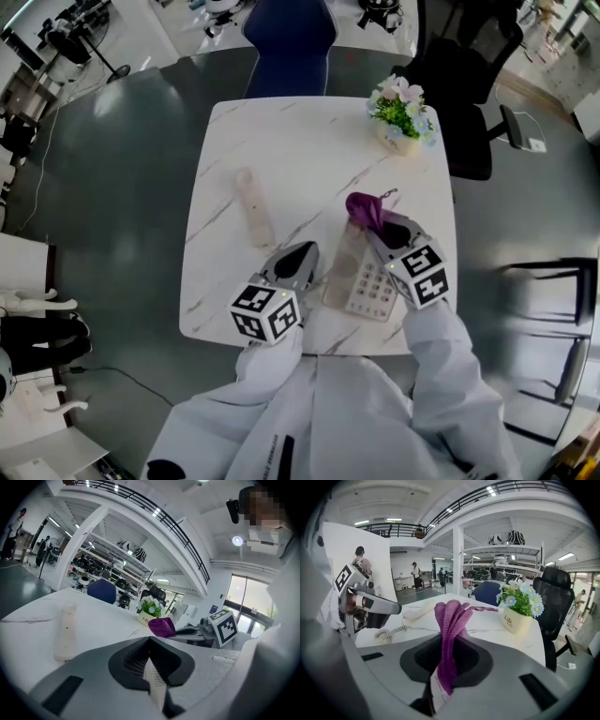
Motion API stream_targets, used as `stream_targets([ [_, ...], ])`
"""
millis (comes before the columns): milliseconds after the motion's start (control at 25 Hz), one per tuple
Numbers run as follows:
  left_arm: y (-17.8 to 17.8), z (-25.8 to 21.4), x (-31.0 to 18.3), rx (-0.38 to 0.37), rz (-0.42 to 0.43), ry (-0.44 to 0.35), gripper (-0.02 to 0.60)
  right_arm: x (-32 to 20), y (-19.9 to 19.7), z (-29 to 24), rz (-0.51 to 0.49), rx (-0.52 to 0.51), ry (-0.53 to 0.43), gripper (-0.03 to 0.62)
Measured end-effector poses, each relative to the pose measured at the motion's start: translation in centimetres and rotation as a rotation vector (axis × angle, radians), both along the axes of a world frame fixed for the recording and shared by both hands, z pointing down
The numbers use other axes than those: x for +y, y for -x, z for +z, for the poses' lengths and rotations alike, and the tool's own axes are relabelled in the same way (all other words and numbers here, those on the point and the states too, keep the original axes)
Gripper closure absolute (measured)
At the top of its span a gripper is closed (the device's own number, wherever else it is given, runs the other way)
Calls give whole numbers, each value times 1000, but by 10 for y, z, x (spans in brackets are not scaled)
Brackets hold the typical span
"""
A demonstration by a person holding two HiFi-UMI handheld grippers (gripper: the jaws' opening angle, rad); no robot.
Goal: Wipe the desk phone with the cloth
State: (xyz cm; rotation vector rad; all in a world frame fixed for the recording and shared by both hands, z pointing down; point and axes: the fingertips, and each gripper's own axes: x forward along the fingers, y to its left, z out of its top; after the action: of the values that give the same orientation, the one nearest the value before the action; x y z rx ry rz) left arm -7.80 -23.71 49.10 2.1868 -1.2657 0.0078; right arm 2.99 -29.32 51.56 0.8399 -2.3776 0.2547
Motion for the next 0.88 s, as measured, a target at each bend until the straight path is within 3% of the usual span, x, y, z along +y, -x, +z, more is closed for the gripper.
stream_targets([
  [880,-8,7,11,17,111,33,584,21,1,9,67,17,38,554],
])
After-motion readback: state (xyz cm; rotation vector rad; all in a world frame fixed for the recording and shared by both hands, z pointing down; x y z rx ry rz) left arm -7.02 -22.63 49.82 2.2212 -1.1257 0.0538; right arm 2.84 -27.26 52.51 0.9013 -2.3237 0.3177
